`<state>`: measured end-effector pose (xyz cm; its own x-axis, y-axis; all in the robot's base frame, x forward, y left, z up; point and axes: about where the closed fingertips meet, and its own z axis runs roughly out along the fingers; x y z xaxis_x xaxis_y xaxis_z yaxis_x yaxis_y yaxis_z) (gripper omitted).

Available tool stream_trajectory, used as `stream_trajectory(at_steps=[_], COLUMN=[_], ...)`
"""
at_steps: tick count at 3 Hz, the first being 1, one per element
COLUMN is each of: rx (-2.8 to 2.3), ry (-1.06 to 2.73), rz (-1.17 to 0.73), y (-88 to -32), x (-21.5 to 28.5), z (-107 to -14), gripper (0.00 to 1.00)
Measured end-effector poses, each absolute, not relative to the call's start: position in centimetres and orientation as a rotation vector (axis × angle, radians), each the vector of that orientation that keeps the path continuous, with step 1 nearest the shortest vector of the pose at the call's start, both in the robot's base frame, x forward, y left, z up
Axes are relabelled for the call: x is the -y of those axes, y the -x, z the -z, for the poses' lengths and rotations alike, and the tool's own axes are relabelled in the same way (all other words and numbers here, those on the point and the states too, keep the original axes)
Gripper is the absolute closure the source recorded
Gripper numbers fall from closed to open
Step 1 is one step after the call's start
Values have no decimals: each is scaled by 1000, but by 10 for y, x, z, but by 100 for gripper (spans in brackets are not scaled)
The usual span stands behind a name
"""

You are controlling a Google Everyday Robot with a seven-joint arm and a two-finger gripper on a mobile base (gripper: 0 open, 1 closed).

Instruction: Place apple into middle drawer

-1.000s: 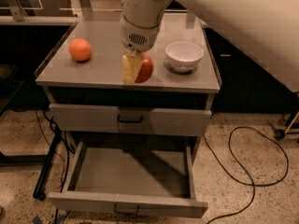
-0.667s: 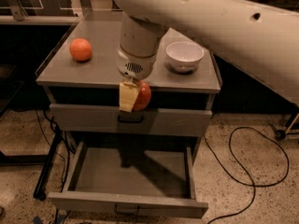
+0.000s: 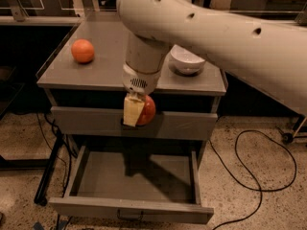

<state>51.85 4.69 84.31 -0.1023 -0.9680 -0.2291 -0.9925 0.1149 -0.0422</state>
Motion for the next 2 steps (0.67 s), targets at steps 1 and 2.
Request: stream_trajectory(at_steps=[1, 2], rx=[-2273, -2320], ry=[1920, 1889], rz=[-265, -347], y=[-502, -492], x=[-46, -44], z=[-782, -741], gripper=[100, 100])
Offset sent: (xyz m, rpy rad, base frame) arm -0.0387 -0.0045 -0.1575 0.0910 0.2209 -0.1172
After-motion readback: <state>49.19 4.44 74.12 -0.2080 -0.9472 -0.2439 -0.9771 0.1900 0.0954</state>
